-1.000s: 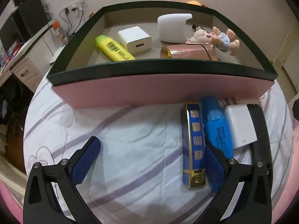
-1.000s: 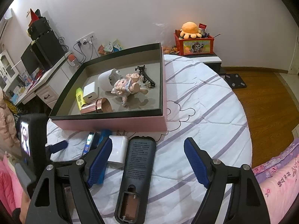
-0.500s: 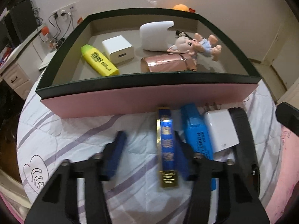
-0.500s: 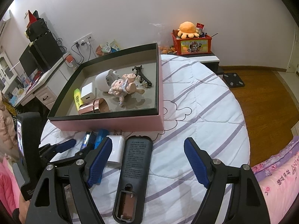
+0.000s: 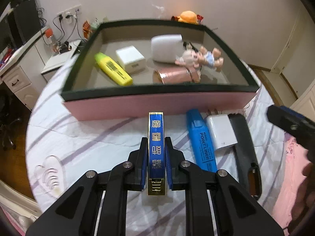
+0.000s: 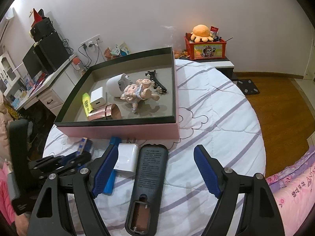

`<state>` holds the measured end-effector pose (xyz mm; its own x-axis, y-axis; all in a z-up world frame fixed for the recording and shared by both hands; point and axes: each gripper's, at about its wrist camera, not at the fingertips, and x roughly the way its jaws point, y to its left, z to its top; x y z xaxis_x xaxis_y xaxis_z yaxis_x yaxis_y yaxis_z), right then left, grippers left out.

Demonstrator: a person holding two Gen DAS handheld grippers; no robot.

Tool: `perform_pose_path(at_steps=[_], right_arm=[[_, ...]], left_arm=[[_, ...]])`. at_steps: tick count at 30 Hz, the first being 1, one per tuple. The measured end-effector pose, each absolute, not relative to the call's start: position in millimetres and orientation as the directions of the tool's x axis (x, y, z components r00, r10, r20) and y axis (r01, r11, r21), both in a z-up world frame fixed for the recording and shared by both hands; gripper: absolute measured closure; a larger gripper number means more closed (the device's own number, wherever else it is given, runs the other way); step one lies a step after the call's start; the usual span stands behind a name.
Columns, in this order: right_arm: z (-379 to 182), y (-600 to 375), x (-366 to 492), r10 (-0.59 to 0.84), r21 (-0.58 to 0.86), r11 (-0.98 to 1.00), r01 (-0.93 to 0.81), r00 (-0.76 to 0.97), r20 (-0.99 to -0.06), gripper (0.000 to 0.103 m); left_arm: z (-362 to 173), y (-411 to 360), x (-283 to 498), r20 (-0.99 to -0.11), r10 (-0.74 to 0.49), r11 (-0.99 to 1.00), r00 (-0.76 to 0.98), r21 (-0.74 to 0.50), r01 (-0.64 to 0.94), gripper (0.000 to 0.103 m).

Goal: Organize rigid objects
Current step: 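Carry the blue-and-gold box into the pink box and release it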

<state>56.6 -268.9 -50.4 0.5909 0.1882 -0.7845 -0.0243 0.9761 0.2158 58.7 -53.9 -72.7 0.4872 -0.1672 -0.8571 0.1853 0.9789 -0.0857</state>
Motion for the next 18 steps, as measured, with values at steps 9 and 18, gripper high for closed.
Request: perform_pose_path(at_steps=[9, 18], right_arm=[[-42.8, -255.7, 77.4, 0.213, 0.220, 0.973, -0.062, 0.599, -0.772, 0.022], [-34.5, -252.5, 110.4, 0.219, 0.223, 0.972, -0.071, 0.615, -0.758, 0.022]], left_arm=[[-17.9, -22.9, 98.7, -0.806, -0.165, 0.984, 0.568, -0.099, 0.145, 0.088], [-31.5, -41.5, 205.3, -0.831, -0.198, 0.976, 0.520, -0.120, 0.180, 0.088]])
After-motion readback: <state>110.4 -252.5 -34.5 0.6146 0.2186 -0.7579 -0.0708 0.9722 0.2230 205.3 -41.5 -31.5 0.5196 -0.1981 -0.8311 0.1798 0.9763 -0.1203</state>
